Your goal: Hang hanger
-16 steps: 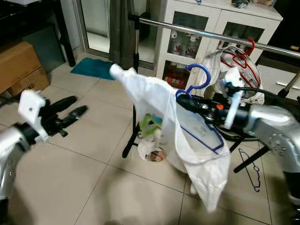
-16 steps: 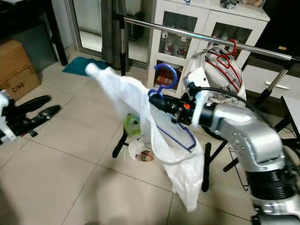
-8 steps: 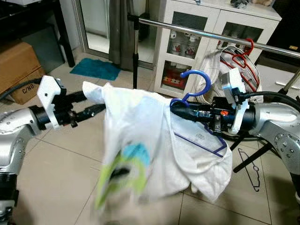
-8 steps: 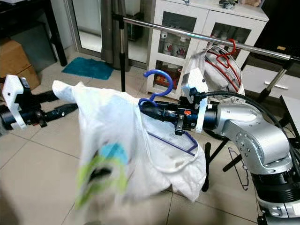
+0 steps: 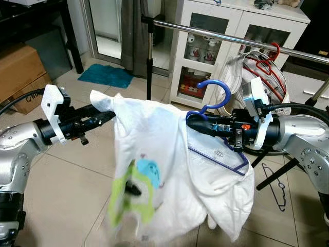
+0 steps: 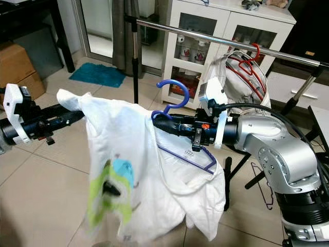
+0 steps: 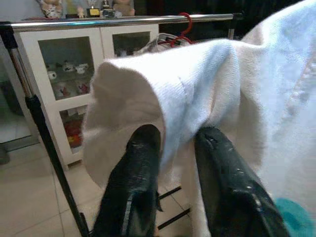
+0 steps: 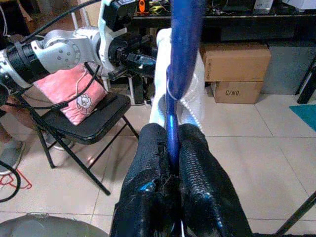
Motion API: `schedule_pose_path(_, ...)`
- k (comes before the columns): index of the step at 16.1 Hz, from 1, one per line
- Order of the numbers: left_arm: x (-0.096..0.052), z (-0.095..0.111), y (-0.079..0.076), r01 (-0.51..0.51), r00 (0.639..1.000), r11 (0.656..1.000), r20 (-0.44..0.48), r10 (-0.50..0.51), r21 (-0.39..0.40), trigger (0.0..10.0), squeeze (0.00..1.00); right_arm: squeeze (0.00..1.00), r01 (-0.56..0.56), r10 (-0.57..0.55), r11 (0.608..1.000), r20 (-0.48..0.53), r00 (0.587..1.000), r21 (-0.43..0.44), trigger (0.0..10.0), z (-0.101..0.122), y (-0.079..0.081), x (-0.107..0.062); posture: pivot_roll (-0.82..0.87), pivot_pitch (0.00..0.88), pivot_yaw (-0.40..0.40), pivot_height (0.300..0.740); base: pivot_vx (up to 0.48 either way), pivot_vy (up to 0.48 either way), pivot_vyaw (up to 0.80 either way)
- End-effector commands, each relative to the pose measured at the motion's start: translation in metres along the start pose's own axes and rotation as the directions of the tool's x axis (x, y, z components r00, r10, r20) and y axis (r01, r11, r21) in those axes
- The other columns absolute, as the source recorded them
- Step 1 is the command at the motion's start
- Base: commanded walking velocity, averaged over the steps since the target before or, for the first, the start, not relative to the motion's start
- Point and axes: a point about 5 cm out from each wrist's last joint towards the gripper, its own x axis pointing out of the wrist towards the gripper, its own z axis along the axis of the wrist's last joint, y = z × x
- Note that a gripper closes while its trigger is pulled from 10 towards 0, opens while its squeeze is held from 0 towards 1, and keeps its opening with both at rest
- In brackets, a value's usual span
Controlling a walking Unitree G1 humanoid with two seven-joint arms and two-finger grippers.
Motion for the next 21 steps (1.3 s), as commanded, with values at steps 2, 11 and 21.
schedule_pose_path(2, -0.003, 0.0, -0.003, -0.009, 1.0, 1.0, 0.003, 0.009, -0.015, 0.0, 0.0, 0.0, -0.008, 0.008, 0.999, 0.017, 1.0, -0.032, 10.0, 0.005, 0.001, -0.001, 0.11, 0.0, -0.055, 0.74, 0.0, 0.0, 0.0)
schedule_pose_path(11, -0.011, -0.002, -0.002, -0.048, 0.999, 0.998, 0.014, 0.049, -0.043, 0.0, 0.0, 0.0, -0.004, 0.004, 0.999, 0.023, 1.0, -0.035, 10.0, 0.004, 0.0, 0.0, 0.12, 0.0, -0.057, 0.74, 0.0, 0.0, 0.0)
schedule_pose_path(21, -0.042, 0.007, 0.036, -0.46, 0.867, 0.884, 0.175, 0.467, -0.083, 0.0, 0.0, 0.0, 0.076, -0.076, 0.997, -0.001, 0.997, -0.023, 10.0, -0.002, -0.006, -0.004, 0.11, 0.0, -0.046, 0.74, 0.0, 0.0, 0.0)
